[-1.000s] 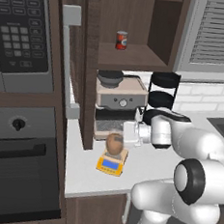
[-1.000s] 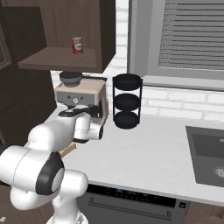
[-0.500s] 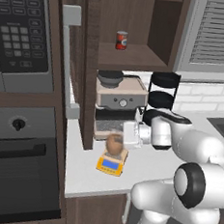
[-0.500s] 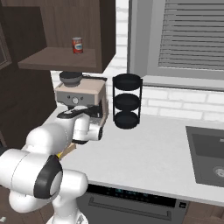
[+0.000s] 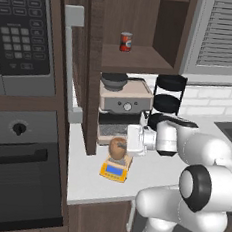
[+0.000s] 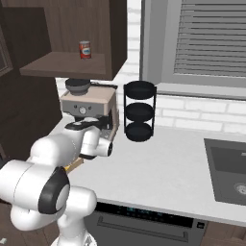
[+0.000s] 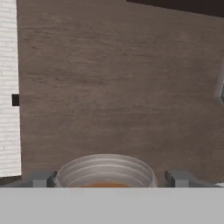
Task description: Pick the honey bottle and place it on the digital scale for weighing, and close the cabinet.
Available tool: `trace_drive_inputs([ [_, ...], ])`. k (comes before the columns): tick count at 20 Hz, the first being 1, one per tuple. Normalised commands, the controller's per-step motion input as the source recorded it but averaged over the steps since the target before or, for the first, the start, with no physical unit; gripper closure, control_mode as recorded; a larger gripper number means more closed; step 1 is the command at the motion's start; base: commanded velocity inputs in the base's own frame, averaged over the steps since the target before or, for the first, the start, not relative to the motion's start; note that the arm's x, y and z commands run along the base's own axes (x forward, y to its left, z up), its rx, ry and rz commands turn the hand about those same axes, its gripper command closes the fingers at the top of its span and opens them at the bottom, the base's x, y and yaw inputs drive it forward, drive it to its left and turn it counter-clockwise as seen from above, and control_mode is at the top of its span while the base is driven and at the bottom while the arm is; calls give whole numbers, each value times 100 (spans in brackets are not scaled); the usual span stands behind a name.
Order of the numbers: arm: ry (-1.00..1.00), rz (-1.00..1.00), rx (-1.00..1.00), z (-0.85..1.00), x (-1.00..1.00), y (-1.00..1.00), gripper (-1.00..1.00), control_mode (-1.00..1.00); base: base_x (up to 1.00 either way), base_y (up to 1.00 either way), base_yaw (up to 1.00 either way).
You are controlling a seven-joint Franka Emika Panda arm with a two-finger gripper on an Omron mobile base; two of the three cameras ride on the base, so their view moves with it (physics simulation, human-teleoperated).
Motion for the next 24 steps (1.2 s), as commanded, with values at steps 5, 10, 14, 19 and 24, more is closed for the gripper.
trace_drive_inputs([
  [5, 0, 0, 3, 0, 0, -2, -100, -100, 0, 0, 0],
  [10, -5, 0, 2, 0, -21, -17, -100, -100, 0, 0, 0],
  [14, -11, 0, 1, 0, -18, -10, -100, -100, 0, 0, 0],
  [19, -14, 0, 4, 6, -14, -17, -100, -100, 0, 0, 0],
  [24, -16, 0, 8, 20, -20, -34, -100, -100, 0, 0, 0],
])
